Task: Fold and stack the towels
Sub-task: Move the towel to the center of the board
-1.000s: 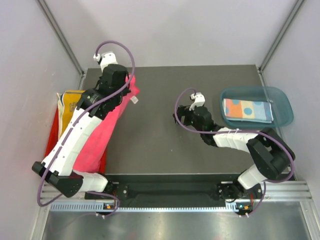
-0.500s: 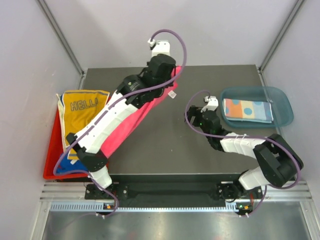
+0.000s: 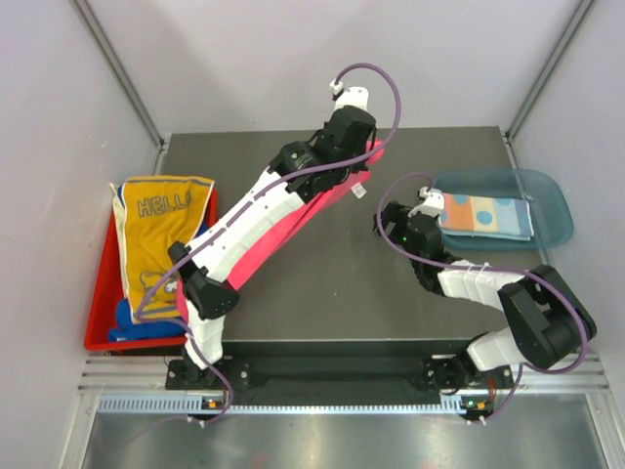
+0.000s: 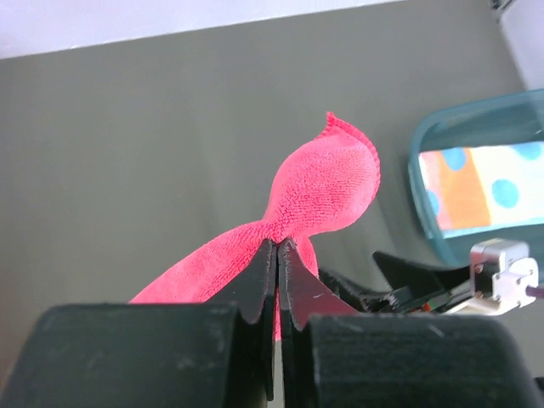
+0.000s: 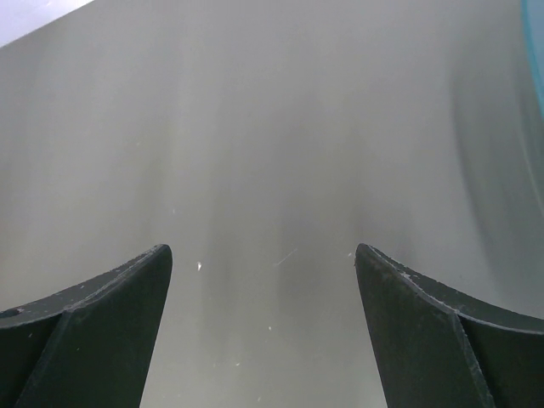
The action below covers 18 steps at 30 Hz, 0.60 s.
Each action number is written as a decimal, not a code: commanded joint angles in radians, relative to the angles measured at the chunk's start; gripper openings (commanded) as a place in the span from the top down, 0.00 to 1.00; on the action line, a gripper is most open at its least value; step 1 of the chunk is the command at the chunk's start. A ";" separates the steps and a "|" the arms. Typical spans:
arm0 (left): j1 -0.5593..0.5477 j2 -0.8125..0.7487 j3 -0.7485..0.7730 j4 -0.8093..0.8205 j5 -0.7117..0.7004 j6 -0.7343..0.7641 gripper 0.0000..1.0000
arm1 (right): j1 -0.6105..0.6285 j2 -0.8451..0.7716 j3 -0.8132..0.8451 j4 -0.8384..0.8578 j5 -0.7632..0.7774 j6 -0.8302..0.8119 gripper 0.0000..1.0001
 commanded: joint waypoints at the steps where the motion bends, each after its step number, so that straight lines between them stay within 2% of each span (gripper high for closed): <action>1: -0.004 0.017 0.077 0.116 0.013 0.022 1.00 | -0.018 -0.025 -0.014 0.066 -0.018 0.034 0.12; 10: 0.030 0.063 0.054 0.184 -0.019 0.028 1.00 | -0.032 -0.020 -0.016 0.069 -0.036 0.039 0.12; 13: 0.047 0.072 0.017 0.225 0.033 0.025 1.00 | -0.035 -0.020 -0.017 0.075 -0.035 0.042 0.12; 18: 0.048 0.139 0.097 0.217 0.047 0.022 1.00 | -0.045 -0.031 -0.027 0.072 -0.033 0.044 0.12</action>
